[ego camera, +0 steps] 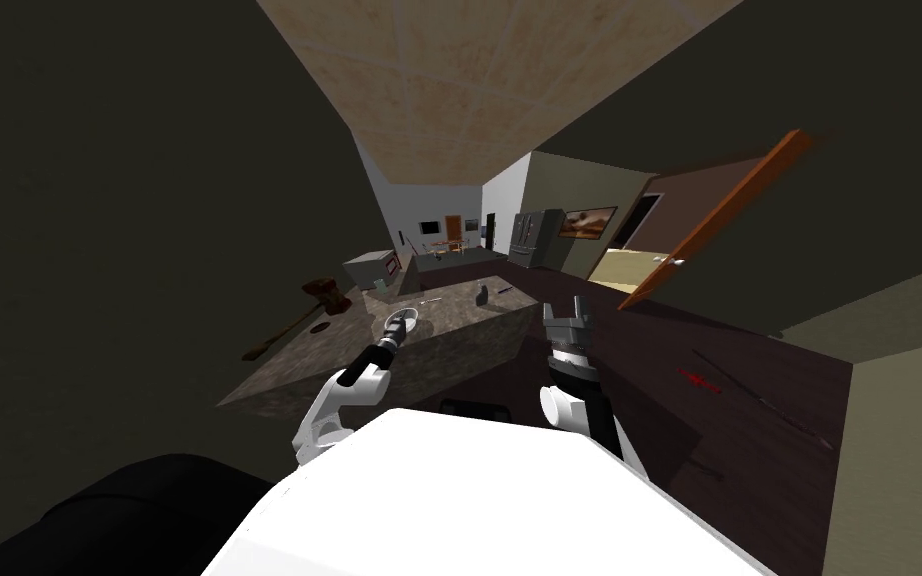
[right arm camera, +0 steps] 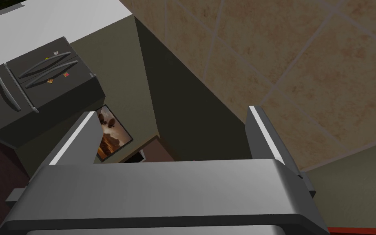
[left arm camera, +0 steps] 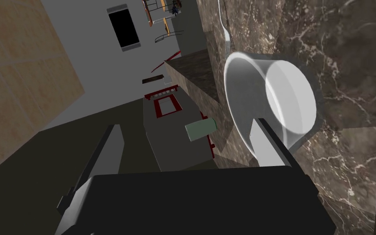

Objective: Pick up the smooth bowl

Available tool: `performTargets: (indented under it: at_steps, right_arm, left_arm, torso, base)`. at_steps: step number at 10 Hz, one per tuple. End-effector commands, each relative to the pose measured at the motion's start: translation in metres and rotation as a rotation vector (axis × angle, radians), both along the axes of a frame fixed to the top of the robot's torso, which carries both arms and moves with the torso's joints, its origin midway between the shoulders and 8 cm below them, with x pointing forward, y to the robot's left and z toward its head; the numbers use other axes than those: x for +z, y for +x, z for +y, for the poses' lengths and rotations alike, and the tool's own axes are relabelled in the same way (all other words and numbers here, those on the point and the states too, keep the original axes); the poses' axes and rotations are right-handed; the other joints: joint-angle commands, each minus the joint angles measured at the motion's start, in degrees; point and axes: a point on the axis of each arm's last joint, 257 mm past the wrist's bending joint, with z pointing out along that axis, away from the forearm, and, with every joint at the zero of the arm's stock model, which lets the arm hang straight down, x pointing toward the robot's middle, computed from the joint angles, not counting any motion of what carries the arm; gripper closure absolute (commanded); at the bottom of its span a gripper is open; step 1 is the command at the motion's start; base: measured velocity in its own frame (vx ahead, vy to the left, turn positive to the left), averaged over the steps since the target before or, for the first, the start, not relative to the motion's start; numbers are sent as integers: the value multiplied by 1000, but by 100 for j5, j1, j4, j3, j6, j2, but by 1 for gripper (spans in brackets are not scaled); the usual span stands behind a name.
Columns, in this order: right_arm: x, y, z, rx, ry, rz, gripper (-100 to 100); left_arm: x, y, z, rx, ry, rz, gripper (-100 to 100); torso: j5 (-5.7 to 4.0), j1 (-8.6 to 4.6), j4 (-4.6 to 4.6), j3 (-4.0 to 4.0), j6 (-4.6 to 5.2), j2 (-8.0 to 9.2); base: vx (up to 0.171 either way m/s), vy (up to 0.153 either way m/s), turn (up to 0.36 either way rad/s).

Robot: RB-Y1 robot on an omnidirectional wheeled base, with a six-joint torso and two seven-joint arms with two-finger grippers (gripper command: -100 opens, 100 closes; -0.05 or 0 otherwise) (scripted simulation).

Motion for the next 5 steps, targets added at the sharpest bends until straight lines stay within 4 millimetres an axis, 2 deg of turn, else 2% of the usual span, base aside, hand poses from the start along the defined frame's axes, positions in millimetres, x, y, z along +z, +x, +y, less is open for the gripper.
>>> performTargets:
  at_steps: [1, 5]
  right_arm:
    - [0, 0, 0, 0, 0, 0, 0]
    - [0, 0, 0, 0, 0, 0, 0]
  left_arm:
    - [-6, -2, 1, 5, -5, 26, -100]
    - [-20, -5, 5, 14, -40, 107, -100]
  torso:
    - [0, 0, 0, 0, 0, 0]
    - [-1, -3, -1, -3, -1, -5]
  base:
    - [-19, 13, 12]
    - [-27, 21, -59]
